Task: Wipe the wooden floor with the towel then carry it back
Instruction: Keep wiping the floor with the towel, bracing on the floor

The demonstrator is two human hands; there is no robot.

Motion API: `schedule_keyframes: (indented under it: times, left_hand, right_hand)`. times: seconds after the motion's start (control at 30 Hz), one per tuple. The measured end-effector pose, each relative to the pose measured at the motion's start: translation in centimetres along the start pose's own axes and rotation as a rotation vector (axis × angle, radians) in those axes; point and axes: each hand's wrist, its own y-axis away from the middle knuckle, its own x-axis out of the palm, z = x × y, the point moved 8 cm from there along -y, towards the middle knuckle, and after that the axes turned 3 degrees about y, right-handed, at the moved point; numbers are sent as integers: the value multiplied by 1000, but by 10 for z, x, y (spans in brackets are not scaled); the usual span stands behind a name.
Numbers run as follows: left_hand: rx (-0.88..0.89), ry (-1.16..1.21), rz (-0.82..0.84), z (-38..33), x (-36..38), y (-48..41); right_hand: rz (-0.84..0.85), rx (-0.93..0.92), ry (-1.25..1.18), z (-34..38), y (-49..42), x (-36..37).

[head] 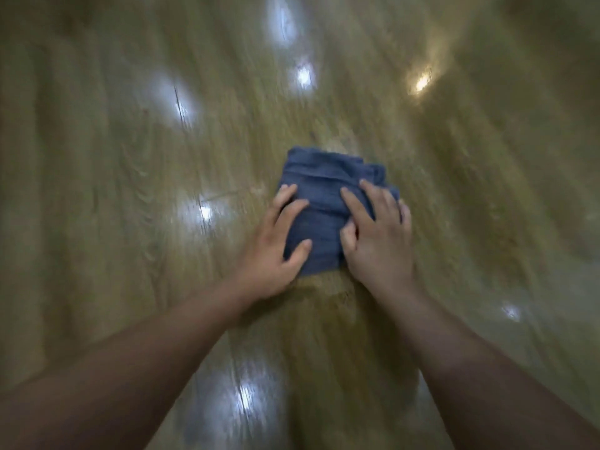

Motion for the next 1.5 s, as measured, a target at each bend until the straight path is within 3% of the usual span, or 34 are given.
schedule_keyframes:
  times: [0.03,0.13,0.2,0.3,0.4,0.53,0.63,0.77,0.87,1.03,1.17,1.37,1.43,1.5]
  left_hand:
    - [-20,-28,1,13,-9,-1]
    - [-152,-409,-46,53,-40,-43]
    - [-185,-507,-14,68,-40,-66]
    - [-179,-503,5,82,-29,-77]
    - [-194,-526,32,86,-30,-73]
    - [-200,-520,48,84,-31,-73]
    - [-171,-509,37,81,-33,-76]
    - [-148,-490,9,82,-31,-76]
    - [-129,-486,-18,82,-31,-78]
    - [-149,-487,33,79,-34,-81]
    - [-183,-521,123,79,-32,-78]
    - [-157,-483,81,78,-34,-73]
    - [-141,-492,33,78,-36,-75]
    - [-135,-477,30,78,-34,-76]
  right_hand:
    - [-3,42,-9,-5,0,2]
    - [-65,173,12,-12,-45,1]
    - [-48,167,31,-17,-94,5]
    - [0,121,78,-28,-186,3]
    - [201,141,145,-18,-236,7]
    - [228,46,255,16,-199,18]
    - [145,136,267,11,-150,10]
    - [93,49,257,13,-107,6]
    - [26,-6,250,14,-179,7]
    - [118,-99,308,37,-300,33]
    - [60,-22,208,38,-255,30]
    - [70,160,124,33,-11,-1]
    - [108,103,136,24,-3,7]
    - [43,45,155,19,-52,8]
